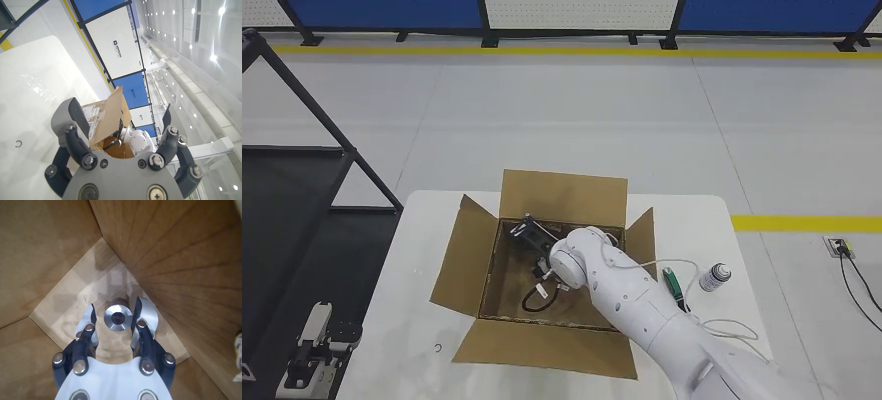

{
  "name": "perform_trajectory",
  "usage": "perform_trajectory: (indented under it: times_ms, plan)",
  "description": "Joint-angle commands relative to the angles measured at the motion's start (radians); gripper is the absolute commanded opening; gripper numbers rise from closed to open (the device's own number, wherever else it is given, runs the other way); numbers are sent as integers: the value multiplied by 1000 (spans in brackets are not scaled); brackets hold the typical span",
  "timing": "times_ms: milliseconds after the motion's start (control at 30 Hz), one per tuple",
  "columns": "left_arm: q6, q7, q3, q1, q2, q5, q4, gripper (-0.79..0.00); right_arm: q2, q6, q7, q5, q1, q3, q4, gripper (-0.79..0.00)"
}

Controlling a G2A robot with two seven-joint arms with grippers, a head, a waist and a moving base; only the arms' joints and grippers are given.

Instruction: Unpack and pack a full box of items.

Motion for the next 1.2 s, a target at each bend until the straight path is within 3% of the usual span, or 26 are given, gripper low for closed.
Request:
perform_trajectory:
  times_ms: [0, 100, 367, 667, 867, 1167]
  plan:
    - [0, 0, 0, 0, 0, 0, 0, 0, 4, 3, 0, -8, -5, 7, -11, -277]
    - [0, 0, 0, 0, 0, 0, 0, 0, 13, 14, -1, -25, -17, 21, -40, -200]
    - [0, 0, 0, 0, 0, 0, 0, 0, 64, 46, -3, -93, -79, 86, -209, -169]
    - [0, 0, 0, 0, 0, 0, 0, 0, 173, 62, 75, -275, -265, 237, -648, -185]
    - [0, 0, 0, 0, 0, 0, 0, 0, 228, 1, 102, -361, -424, 345, -947, -191]
    - [0, 0, 0, 0, 0, 0, 0, 0, 284, -108, -41, -393, -662, 538, -1296, -46]
